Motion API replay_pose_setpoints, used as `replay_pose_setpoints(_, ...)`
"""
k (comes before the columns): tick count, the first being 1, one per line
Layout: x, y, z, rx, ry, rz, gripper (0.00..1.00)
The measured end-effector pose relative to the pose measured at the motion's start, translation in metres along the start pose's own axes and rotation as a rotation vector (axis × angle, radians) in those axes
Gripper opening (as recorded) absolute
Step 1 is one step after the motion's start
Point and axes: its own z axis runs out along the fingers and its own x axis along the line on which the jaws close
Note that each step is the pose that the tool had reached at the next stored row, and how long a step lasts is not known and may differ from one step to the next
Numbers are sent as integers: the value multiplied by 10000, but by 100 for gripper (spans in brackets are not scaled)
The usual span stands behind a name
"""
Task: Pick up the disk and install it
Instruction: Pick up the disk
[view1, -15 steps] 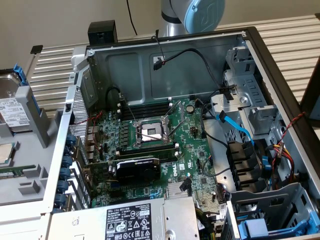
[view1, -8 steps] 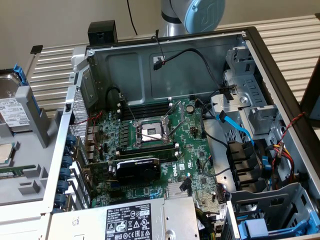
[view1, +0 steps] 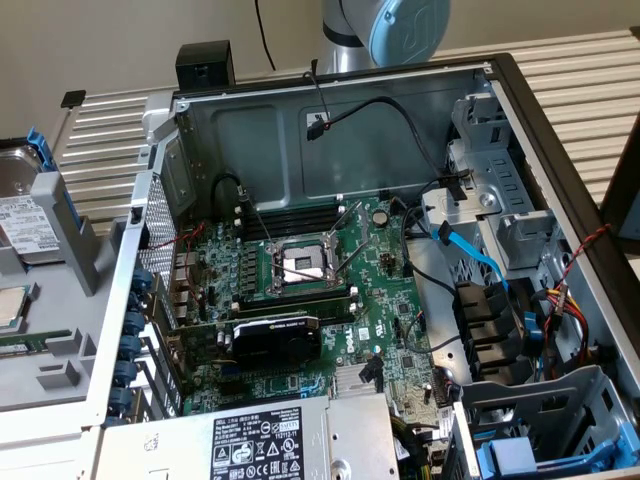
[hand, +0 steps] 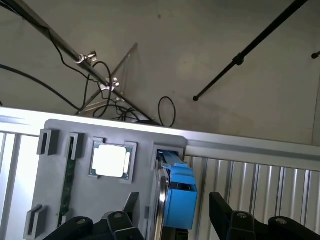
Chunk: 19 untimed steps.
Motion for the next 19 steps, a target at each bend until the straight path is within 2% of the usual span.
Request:
replay_pose_setpoints(3, 2, -3, 48, -42, -9, 1, 66)
replay_pose_setpoints(7, 4, -5, 103, -96, -54, 0, 66)
replay_pose_setpoints(10, 4, -8, 144, -105, -82, -1, 66)
replay_pose_setpoints(12, 6, -9, 169, -111, -138, -3, 66)
replay_pose_setpoints(14, 6, -10, 196, -125, -154, 0, 66)
replay_pose_setpoints(16, 7, -11, 212, -166, -166, 9, 66)
replay_pose_setpoints(19, 7, -12, 226, -167, -175, 101, 66)
